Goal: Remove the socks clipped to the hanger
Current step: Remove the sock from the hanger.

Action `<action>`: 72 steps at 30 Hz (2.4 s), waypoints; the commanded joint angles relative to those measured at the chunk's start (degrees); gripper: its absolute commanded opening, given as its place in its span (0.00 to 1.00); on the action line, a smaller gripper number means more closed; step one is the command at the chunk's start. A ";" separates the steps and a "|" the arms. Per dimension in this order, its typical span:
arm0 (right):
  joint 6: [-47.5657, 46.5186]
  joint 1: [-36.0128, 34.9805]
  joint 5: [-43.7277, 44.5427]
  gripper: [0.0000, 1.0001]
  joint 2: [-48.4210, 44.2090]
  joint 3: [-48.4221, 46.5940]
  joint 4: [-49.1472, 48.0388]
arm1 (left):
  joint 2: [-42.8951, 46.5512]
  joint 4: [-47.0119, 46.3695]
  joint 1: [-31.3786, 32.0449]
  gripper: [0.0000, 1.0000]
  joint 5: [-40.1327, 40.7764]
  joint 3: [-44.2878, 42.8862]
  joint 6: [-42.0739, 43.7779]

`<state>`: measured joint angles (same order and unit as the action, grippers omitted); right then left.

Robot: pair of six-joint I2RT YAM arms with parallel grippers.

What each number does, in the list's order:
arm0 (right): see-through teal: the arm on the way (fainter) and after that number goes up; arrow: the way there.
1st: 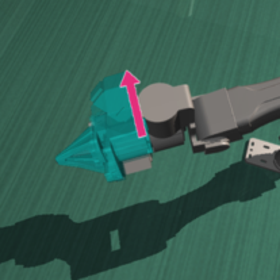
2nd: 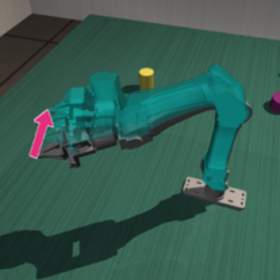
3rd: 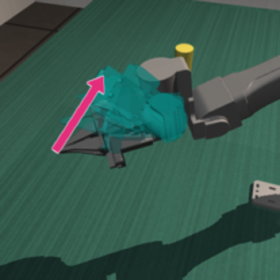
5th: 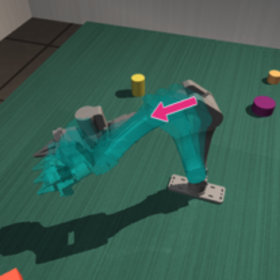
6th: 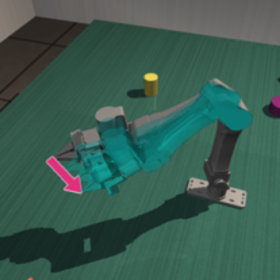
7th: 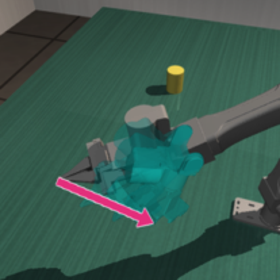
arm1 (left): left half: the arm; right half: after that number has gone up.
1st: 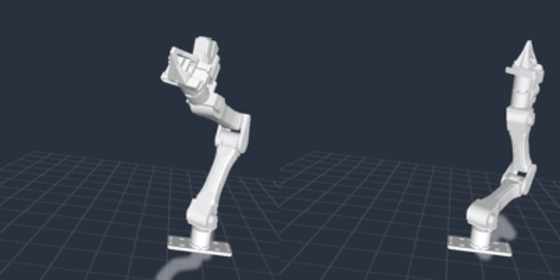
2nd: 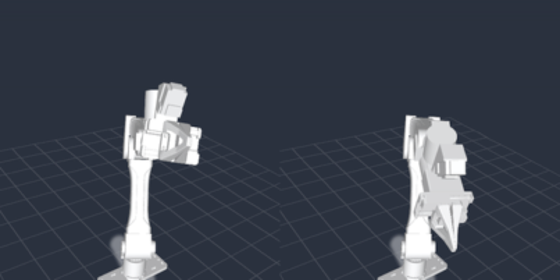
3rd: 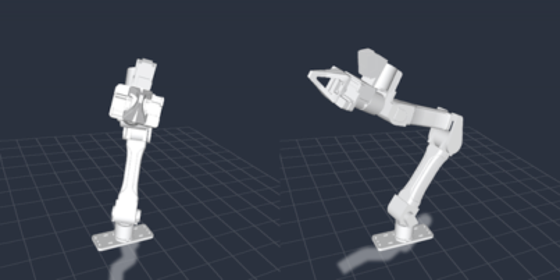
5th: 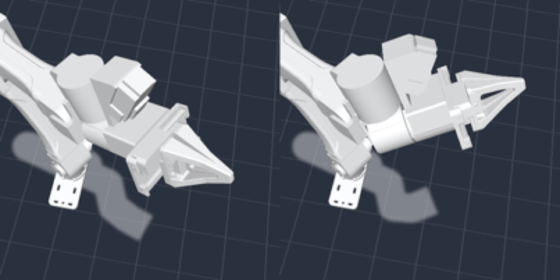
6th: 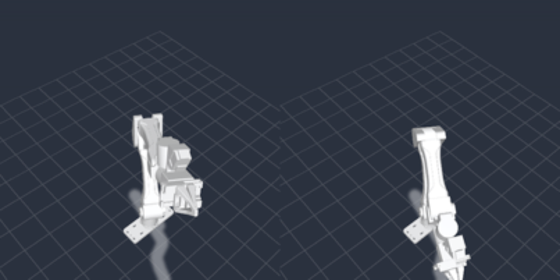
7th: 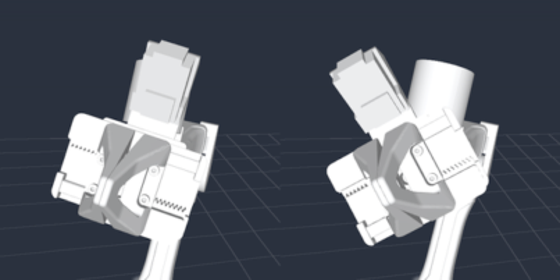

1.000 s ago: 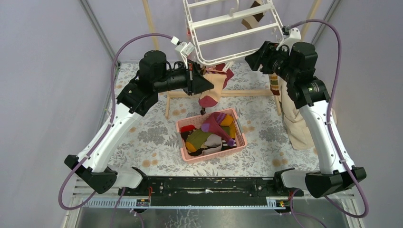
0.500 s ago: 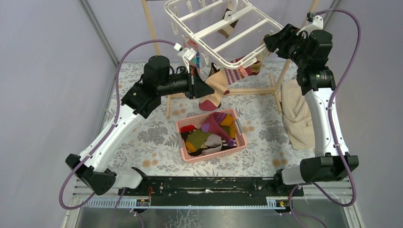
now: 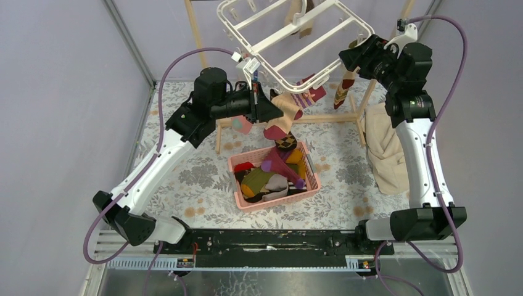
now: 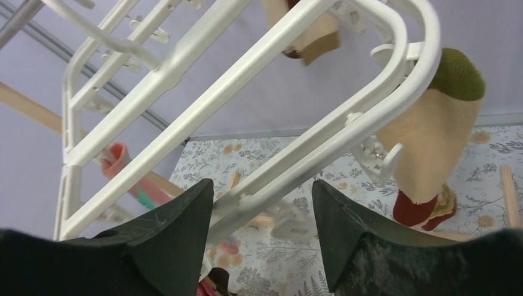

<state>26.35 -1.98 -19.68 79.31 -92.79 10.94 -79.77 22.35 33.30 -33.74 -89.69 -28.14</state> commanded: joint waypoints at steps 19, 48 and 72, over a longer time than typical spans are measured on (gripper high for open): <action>0.43 0.03 -8.60 0.73 -12.75 3.04 2.67 | -1.19 -1.43 -0.43 0.07 -2.18 -4.02 1.42; -2.49 -27.50 -1.67 0.61 -12.94 2.55 6.15 | 7.45 2.30 -0.35 0.06 0.43 3.36 3.00; -3.91 -41.99 22.50 0.59 -3.84 3.89 -9.57 | 13.72 20.85 -7.21 0.09 15.11 -1.55 8.39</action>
<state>22.55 -43.44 -2.42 74.26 -88.20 9.19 -64.73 39.64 29.08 -20.88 -87.15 -22.06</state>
